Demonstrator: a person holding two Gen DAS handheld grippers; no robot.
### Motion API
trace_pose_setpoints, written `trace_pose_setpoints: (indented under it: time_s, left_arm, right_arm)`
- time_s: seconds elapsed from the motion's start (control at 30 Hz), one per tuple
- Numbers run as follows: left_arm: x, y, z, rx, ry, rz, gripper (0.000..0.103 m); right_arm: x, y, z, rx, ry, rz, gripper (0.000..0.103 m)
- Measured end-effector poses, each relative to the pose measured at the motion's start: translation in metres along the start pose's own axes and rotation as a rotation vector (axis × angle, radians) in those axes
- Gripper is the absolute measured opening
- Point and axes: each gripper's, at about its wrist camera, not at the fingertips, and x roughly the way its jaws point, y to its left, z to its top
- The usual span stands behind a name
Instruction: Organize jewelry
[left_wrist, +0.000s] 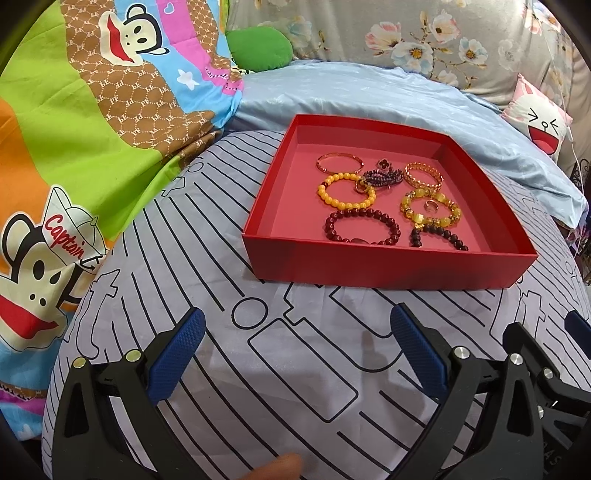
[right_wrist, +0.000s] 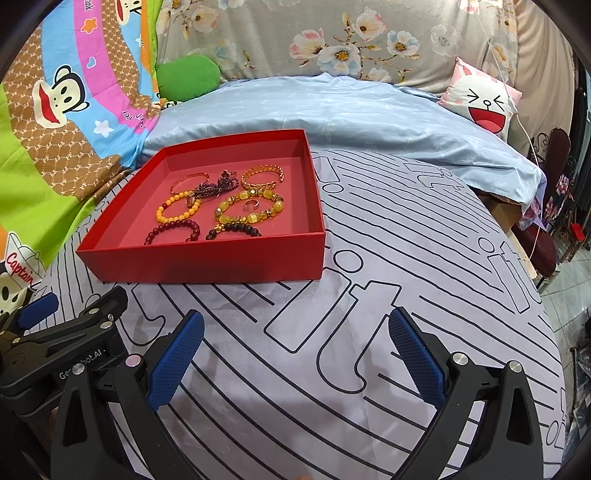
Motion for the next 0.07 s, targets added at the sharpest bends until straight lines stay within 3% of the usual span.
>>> trace_pose_setpoints:
  time_s: [0.07]
  left_arm:
    - [0.0001, -0.0004, 0.0, -0.001, 0.004, -0.003, 0.096]
  right_arm:
    - [-0.0004, -0.0004, -0.0006, 0.001, 0.0, -0.001, 0.096]
